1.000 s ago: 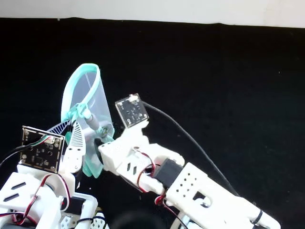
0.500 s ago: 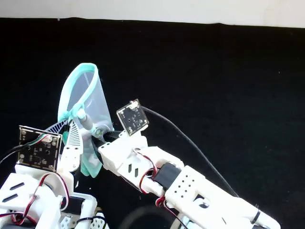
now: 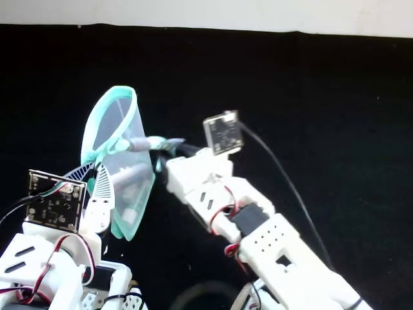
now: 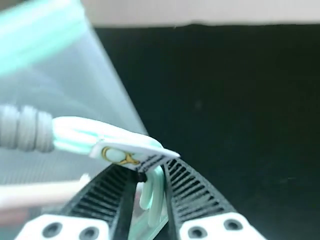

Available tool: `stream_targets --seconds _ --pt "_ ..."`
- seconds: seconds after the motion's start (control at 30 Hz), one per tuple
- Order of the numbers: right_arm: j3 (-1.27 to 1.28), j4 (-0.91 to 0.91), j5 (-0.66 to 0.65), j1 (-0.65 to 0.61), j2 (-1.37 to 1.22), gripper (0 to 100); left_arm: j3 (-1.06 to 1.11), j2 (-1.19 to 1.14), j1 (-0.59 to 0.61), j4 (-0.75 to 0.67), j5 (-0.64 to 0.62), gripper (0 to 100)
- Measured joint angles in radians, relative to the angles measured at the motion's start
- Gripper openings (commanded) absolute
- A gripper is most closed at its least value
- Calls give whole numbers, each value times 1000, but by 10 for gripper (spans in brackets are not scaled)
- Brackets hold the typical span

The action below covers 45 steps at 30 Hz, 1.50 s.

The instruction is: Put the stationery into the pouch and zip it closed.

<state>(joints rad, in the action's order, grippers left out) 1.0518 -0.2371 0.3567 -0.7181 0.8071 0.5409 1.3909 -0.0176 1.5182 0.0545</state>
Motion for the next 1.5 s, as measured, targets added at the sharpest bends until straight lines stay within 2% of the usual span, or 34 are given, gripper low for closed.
stream_targets --seconds 0.27,0.77,1.0,1.33,1.5 --pt "-5 0 0 75 114 5 0 0 -2 2 0 6" --pt "-138 0 -189 247 117 5 -8 0 -3 60 2 6" --pt "-141 0 -199 318 114 5 -8 0 -5 61 2 6" --pt "-245 29 -201 505 -61 5 -8 0 -5 63 2 6" --pt "-262 103 -201 586 -172 5 -8 0 -6 63 2 6"
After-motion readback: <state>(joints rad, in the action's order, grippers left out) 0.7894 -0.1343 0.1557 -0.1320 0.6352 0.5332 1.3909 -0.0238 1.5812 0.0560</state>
